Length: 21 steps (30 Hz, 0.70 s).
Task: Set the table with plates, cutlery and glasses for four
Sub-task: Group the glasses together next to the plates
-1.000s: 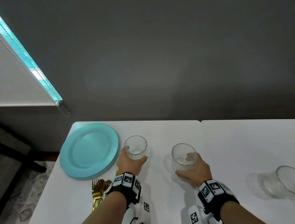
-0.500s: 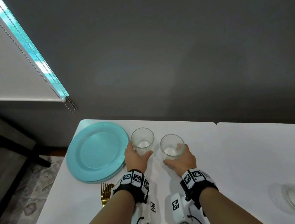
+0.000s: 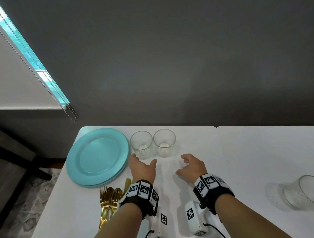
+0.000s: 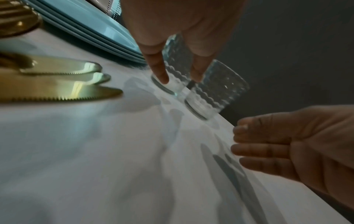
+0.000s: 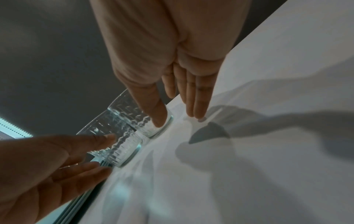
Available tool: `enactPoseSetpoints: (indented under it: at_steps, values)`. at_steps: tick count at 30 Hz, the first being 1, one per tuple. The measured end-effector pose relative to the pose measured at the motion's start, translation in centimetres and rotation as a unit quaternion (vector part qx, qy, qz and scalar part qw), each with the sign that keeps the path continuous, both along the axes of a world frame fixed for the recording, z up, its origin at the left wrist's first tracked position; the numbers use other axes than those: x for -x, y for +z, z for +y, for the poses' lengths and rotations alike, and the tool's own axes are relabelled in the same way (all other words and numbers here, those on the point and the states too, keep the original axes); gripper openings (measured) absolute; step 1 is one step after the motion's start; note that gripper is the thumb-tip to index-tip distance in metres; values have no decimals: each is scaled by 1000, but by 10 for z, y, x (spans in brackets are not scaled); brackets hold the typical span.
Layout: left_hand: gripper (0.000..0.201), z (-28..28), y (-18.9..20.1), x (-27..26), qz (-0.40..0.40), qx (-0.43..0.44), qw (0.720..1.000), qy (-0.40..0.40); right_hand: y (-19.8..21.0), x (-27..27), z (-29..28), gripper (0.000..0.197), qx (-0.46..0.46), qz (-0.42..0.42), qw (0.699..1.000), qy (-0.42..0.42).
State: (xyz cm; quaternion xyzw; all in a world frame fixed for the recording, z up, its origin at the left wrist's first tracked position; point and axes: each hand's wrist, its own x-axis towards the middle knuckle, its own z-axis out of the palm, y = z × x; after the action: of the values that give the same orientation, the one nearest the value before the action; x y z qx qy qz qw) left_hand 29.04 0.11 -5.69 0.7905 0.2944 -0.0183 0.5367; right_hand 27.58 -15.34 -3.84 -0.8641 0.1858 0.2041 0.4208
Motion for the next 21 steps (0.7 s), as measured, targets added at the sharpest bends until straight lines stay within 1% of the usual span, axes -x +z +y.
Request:
enactPoseSetpoints:
  at_steps: [3,6,8,10,14,15,16,18,21]
  values:
    - [83,-31,5,19,0,7,1000,5,0,29,-30,54,13,8,1000,-12]
    - [80,-75,5,42,7,21,999,-33,0,61,-75,38,14,16,998,-53]
    - [79,-110,5,58,20,31,996,-84,-2,85,-114,26,0,20,993,-116]
    - [77,-147,5,74,32,47,988,-142,0,110,-155,20,-8,17,984,-178]
    - [79,-222,8,105,37,40,961,-271,1,162,-235,7,28,44,965,-259]
    - [81,-238,8,111,36,35,954,-296,-1,175,-253,8,37,56,960,-273]
    - [84,-254,9,116,36,33,947,-319,-3,186,-270,13,44,66,954,-291]
    - [90,-281,8,123,44,33,934,-352,-9,204,-300,29,50,70,934,-347]
    - [100,-311,2,126,56,24,922,-382,-8,216,-332,57,35,47,904,-423]
